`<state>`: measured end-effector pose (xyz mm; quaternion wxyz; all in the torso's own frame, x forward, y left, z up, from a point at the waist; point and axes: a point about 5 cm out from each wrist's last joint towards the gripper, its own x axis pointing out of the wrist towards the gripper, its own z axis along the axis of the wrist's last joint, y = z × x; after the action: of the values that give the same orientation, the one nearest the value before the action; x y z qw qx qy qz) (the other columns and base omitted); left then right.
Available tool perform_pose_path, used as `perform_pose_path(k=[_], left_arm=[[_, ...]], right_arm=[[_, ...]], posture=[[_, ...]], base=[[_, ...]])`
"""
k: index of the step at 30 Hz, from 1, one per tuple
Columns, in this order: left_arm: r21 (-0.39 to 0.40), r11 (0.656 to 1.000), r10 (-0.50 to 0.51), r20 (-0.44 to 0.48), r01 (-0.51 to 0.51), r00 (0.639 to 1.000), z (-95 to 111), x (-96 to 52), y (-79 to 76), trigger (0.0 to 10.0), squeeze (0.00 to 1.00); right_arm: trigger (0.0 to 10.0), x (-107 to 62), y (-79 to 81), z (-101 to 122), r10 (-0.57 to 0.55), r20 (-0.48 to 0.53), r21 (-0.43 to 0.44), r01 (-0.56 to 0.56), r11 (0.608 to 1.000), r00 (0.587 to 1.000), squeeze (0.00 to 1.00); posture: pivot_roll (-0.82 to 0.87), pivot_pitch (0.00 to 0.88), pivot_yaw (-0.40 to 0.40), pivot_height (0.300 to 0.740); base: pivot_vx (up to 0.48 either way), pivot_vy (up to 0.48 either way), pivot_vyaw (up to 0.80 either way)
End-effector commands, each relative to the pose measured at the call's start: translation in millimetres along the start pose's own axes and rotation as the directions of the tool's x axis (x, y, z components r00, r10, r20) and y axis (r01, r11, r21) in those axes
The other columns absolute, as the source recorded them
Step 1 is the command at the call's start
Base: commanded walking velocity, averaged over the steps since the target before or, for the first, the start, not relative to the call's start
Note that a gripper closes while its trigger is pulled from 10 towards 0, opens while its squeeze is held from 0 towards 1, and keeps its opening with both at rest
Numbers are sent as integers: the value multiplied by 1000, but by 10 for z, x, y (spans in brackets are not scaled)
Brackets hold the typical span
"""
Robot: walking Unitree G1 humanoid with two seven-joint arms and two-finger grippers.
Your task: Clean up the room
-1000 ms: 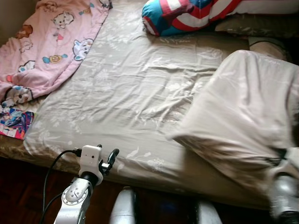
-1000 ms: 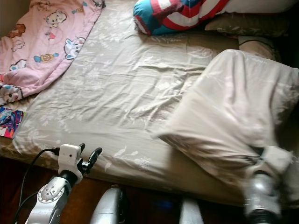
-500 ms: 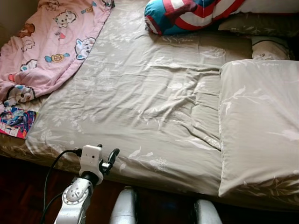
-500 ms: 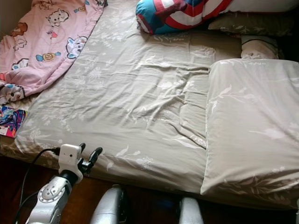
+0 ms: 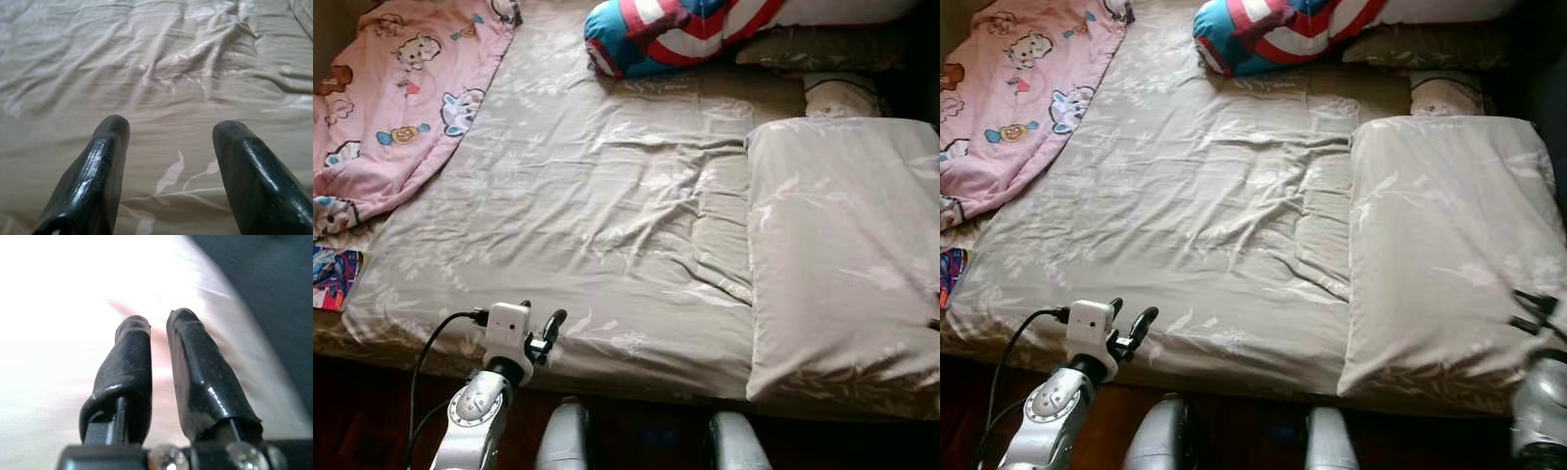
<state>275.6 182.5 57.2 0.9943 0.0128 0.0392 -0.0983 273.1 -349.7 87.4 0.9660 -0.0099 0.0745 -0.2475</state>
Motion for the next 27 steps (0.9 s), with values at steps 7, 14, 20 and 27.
perform_pose_path(k=[7,14,20,27], left_arm=[[-152,980,127,2,-126,992,0,-4,150,10000,0],[-119,983,146,26,-142,989,69,4,235,10000,0],[-130,979,160,24,-155,987,22,-3,161,10000,0],[-75,984,166,45,-163,985,47,12,151,10000,0]], right_arm=[[10000,-276,890,-243,336,33,80,-337,938,941,0],[10000,-506,1185,-443,379,11,178,-375,910,925,0],[10000,-591,1194,-515,415,-8,152,-409,900,910,0],[10000,-564,1208,-505,417,-13,155,-411,899,909,0]], posture=[[1,238,49,657],[13,223,32,657],[-5,207,5,691],[-6,186,-6,736]], base=[[0,0,0],[0,0,0],[0,0,0],[0,0,0]])
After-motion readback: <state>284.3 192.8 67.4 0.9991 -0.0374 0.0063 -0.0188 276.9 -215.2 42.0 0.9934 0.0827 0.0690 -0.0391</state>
